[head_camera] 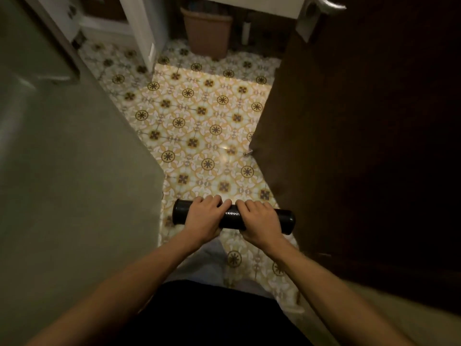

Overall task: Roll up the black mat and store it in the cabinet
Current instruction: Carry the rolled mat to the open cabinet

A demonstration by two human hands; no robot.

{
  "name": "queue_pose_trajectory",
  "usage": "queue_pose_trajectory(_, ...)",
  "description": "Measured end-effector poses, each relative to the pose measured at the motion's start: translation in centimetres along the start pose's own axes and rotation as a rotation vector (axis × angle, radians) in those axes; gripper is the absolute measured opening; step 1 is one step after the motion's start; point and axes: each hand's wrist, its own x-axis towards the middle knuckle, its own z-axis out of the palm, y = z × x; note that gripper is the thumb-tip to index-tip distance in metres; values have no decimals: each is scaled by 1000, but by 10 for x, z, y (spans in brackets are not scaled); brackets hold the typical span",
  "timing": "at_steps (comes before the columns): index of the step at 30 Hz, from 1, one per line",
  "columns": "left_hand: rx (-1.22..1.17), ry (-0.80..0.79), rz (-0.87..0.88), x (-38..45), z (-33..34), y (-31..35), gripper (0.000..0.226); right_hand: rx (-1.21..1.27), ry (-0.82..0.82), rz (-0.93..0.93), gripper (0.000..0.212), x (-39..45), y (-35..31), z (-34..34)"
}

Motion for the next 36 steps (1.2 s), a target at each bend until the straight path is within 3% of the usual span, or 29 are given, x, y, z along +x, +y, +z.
queue_pose_trajectory(7, 66, 84, -52, 100, -54, -80, 64, -44, 194, -87, 48, 135, 37, -53)
queue_pose_trajectory(23, -9, 37, -427, 347, -125, -294, 65, -132, 53, -395, 62, 517, 111, -136)
queue_pose_trajectory(31, -174, 25, -676, 400, -145, -402, 67, -216, -9, -647, 62, 684, 78, -171)
queue_pose_trajectory(36, -203, 24, -742, 433, -149, -505, 68, -252, -16, -682, 59, 791, 35, -188)
